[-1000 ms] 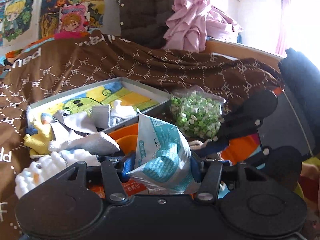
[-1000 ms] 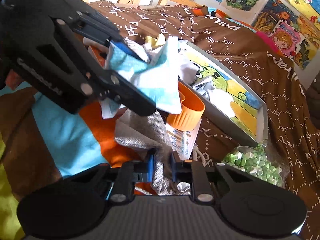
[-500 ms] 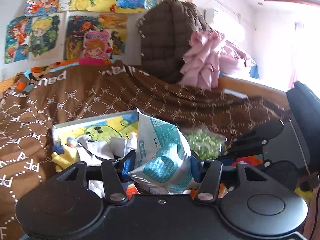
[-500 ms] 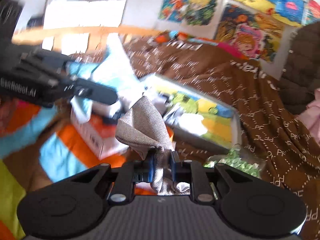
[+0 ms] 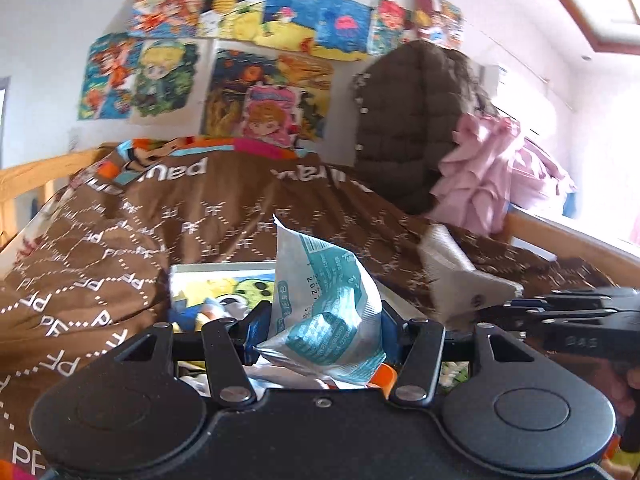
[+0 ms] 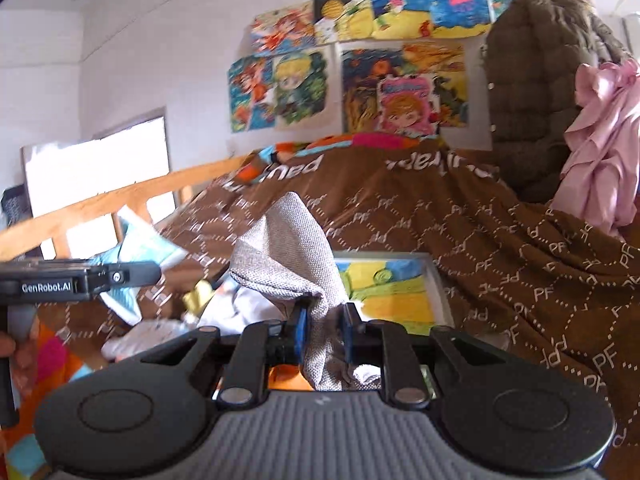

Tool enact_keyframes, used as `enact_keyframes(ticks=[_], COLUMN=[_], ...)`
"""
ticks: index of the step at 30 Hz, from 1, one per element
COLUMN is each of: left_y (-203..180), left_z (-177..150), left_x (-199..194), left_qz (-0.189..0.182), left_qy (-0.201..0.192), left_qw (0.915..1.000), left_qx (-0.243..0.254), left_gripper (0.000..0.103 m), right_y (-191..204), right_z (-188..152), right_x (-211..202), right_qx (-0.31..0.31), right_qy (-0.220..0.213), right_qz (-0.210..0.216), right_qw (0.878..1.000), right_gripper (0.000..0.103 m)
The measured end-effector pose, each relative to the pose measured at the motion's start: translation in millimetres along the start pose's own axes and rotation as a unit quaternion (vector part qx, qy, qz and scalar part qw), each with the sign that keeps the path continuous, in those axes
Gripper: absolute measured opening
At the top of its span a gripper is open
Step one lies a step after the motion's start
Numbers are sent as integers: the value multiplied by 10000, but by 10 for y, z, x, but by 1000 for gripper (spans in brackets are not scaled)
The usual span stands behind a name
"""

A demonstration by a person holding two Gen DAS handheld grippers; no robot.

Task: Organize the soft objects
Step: 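Carry the blue-white packet and grey bag over the painted tray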

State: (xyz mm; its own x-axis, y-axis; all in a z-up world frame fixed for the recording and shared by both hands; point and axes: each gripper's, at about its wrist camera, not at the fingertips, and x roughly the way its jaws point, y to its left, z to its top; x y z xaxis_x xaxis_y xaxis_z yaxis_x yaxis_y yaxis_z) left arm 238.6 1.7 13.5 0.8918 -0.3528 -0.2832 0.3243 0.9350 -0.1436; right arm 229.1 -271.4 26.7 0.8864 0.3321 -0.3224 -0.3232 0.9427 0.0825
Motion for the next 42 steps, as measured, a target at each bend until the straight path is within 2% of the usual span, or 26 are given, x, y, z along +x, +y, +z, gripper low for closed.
enact_keyframes(ticks=[3, 10, 18, 22, 27, 32, 42], left_y=[108, 286, 727, 950, 1142, 1199, 1189], left_z=[51, 208, 342, 352, 212, 160, 103], left_x=[121, 527, 1015, 1188, 1375, 1486, 1599], left_qz=[132, 357, 595, 505, 603, 582, 449], left_qy=[-37, -88, -7, 242, 635, 745, 908], left_qw=[9999, 9992, 9982, 9980, 9949, 9938, 9928], left_qx=[-94, 136, -123, -303, -507, -588, -631], left_gripper=[57, 57, 57, 57, 57, 57, 58], right_y=[-11, 4, 5, 27, 112, 170, 270], right_z=[68, 336, 526, 515, 401, 304, 204], right_x=[115, 615, 1318, 1630, 1815, 1939, 2117], right_qx=[43, 294, 752, 930, 807, 699, 634], right_qy=[-219, -668, -961, -781, -575, -266, 84], right_qz=[-82, -73, -84, -177, -279, -271, -284], right_qw=[9997, 9973, 9925, 9924, 9947, 9968, 9975], right_gripper=[20, 20, 21, 21, 21, 21, 21])
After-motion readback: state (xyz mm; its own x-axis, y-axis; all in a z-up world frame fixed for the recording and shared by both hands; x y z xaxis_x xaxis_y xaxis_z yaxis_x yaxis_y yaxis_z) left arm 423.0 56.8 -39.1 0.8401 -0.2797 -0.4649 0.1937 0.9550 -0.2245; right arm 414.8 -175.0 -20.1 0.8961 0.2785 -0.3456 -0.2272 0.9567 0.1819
